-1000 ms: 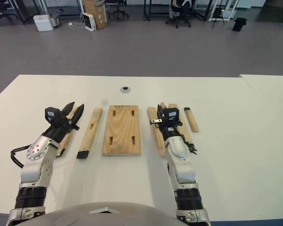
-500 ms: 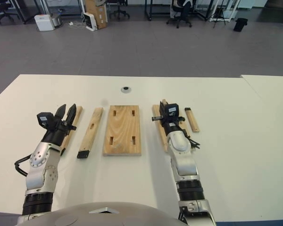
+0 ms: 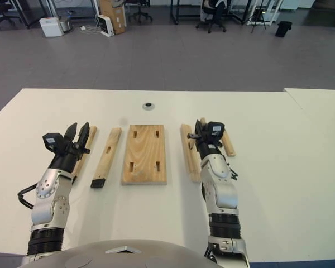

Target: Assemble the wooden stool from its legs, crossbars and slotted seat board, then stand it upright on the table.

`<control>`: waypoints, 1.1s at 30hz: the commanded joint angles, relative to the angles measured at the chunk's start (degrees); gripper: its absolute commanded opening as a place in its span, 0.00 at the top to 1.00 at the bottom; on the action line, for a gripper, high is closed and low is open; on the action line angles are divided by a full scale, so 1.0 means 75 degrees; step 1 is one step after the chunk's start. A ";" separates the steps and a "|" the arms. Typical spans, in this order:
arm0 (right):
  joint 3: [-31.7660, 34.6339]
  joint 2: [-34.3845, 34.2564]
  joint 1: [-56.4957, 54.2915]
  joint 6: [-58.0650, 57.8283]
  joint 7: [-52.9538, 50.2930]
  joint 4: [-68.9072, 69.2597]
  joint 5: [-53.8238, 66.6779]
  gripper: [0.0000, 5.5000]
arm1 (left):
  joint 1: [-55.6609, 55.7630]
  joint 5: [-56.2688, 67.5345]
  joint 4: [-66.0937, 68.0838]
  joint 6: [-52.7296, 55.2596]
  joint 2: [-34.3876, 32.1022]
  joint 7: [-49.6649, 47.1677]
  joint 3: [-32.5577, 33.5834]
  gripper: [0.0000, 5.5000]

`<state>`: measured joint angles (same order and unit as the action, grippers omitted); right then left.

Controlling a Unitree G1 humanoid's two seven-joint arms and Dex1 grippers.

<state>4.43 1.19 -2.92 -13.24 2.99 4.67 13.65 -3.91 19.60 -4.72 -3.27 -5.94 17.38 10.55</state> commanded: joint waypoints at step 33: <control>-0.0790 0.0196 0.1386 -0.0059 0.0112 -0.1553 -0.1150 0.92 | -0.0656 -0.0377 -0.1181 0.0096 -0.0527 0.0408 -0.0676 0.60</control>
<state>-0.82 2.25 0.88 -2.47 4.28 2.66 6.22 -6.03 19.01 -11.58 -3.18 -9.75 20.54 7.26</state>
